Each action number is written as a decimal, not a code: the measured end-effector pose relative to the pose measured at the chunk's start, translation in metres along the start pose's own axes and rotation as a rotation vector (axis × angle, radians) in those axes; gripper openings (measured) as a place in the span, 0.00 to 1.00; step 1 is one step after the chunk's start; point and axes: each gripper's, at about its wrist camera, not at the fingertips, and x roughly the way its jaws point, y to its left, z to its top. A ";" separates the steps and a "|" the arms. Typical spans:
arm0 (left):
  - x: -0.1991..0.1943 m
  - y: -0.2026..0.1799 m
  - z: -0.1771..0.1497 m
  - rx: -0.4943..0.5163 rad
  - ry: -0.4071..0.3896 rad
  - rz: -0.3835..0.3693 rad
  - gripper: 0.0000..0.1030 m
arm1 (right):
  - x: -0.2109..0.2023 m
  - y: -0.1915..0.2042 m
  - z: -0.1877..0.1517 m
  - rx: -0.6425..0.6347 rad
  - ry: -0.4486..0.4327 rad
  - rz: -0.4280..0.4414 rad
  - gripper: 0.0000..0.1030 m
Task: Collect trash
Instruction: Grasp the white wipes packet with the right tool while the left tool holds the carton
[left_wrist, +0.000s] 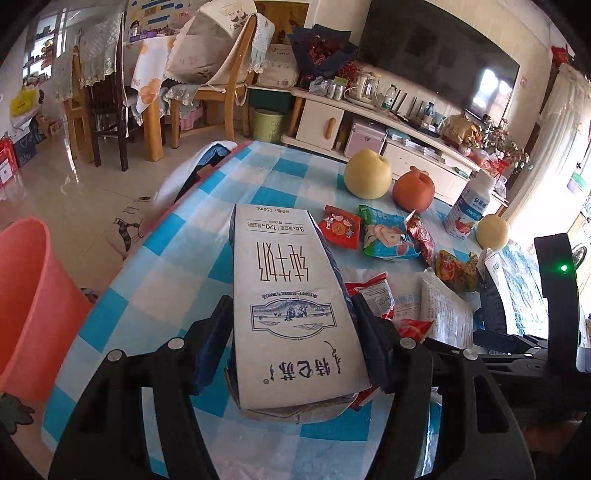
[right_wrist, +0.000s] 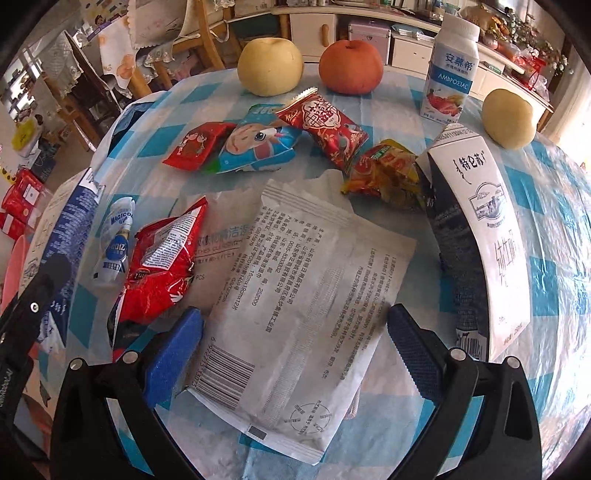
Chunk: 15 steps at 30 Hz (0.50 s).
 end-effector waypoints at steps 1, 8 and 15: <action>-0.001 0.003 0.001 -0.004 0.000 -0.008 0.63 | 0.002 0.000 0.000 0.000 0.004 -0.004 0.95; -0.009 0.030 0.006 -0.071 -0.009 -0.055 0.63 | 0.006 -0.006 0.000 -0.008 0.005 -0.023 0.80; -0.019 0.040 0.010 -0.093 -0.045 -0.051 0.63 | -0.005 -0.013 -0.004 0.025 -0.020 -0.002 0.57</action>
